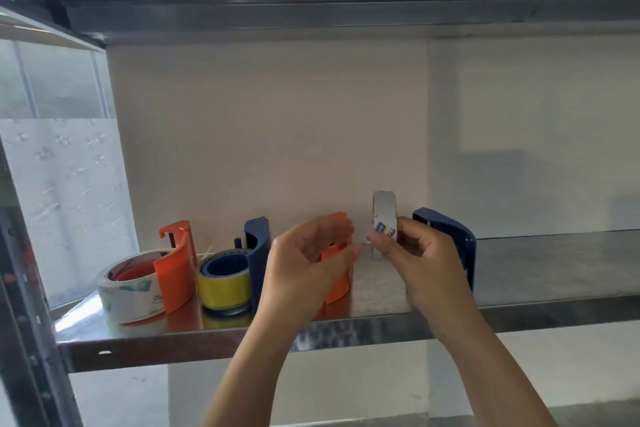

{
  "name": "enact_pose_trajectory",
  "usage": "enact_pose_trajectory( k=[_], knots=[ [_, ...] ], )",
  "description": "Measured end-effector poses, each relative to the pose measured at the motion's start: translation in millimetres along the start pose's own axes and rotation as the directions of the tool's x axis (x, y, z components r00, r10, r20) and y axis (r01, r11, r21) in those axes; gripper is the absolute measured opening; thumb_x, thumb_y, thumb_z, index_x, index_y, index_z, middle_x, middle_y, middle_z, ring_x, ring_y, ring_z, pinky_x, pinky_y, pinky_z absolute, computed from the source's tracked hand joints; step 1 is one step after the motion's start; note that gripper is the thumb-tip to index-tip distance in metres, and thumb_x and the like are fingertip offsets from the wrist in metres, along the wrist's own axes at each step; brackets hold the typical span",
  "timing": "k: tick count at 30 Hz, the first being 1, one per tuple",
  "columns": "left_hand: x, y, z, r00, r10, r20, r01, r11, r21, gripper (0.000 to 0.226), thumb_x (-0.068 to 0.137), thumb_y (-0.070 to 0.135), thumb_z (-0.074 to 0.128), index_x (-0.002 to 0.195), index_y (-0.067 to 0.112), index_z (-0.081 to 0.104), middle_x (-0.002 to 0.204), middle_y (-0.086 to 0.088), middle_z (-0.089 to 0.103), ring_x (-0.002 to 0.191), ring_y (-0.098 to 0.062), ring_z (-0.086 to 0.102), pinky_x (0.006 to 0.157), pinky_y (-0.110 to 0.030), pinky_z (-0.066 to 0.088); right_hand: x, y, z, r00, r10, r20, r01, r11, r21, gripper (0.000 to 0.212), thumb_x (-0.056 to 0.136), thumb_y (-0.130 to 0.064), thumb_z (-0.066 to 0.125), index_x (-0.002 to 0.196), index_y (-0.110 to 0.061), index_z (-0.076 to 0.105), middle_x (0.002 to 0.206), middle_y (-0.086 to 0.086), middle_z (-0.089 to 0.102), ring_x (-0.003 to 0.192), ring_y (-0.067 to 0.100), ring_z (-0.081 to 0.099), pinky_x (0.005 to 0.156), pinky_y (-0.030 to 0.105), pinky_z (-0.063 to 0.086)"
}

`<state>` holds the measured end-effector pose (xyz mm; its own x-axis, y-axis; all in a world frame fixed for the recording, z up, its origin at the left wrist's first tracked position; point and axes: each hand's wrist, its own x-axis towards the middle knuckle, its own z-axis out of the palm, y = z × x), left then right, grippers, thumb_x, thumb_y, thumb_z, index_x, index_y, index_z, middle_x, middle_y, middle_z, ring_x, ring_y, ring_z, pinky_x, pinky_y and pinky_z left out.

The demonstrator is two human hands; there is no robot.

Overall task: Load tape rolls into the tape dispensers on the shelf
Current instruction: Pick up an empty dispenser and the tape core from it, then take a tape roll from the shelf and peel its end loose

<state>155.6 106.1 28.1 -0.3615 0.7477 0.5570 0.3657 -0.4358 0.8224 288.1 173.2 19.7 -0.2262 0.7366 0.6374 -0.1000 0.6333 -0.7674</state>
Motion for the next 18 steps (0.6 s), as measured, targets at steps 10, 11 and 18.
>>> enact_pose_trajectory(
  k=[10, 11, 18],
  knots=[
    [-17.8, 31.0, 28.6, 0.992, 0.118, 0.039, -0.108, 0.974, -0.200, 0.025, 0.068, -0.002, 0.077, 0.073, 0.022, 0.074, 0.071, 0.007, 0.075, 0.069, -0.007, 0.072, 0.064, -0.013, 0.053, -13.7, -26.3, -22.0, 0.998, -0.023, -0.055, 0.031, 0.990, 0.136, 0.015, 0.066, -0.027, 0.078, 0.062, -0.016, 0.069, 0.060, 0.007, 0.063, 0.061, 0.011, 0.053, 0.060, 0.024, 0.048],
    [-18.5, 31.8, 30.6, 0.991, 0.126, 0.042, -0.115, 0.971, -0.212, 0.024, 0.068, -0.003, 0.076, 0.074, 0.021, 0.074, 0.071, 0.007, 0.075, 0.069, -0.008, 0.072, 0.064, -0.013, 0.053, -15.6, -28.6, -24.3, 0.997, -0.027, -0.067, 0.034, 0.993, 0.109, 0.023, 0.063, -0.033, 0.082, 0.066, -0.014, 0.070, 0.067, 0.019, 0.063, 0.064, 0.020, 0.053, 0.064, 0.035, 0.049],
    [-24.0, 36.6, 45.4, 0.983, 0.124, 0.133, -0.080, 0.953, -0.294, 0.020, 0.070, -0.003, 0.076, 0.081, 0.014, 0.075, 0.076, 0.003, 0.076, 0.073, -0.011, 0.073, 0.066, -0.014, 0.053, -31.0, -48.2, -45.5, 0.992, 0.050, -0.116, -0.039, 0.995, 0.093, 0.017, 0.063, -0.025, 0.076, 0.073, -0.012, 0.073, 0.069, 0.008, 0.072, 0.068, 0.016, 0.064, 0.071, 0.034, 0.055]
  ],
)
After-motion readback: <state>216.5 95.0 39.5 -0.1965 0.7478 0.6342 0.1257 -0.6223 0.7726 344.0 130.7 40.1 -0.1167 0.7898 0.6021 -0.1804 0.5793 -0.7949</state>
